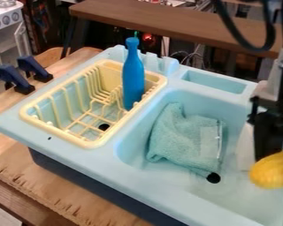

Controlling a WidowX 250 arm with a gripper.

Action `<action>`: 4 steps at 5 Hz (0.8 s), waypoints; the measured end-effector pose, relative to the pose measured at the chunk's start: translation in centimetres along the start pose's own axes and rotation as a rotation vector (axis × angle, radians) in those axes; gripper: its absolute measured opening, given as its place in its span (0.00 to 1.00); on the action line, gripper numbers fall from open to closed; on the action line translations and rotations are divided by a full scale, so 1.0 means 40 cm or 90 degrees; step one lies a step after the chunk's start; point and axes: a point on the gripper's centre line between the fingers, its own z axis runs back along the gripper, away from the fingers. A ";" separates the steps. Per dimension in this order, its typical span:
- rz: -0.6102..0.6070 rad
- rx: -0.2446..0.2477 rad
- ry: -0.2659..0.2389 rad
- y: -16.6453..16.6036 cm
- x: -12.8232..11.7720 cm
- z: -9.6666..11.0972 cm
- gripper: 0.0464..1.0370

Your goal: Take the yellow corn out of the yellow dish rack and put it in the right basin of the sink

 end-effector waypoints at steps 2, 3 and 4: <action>0.050 0.025 0.053 0.091 -0.026 -0.049 0.65; 0.036 0.023 0.070 0.095 -0.027 -0.081 0.65; 0.014 0.020 0.090 0.080 -0.020 -0.106 0.65</action>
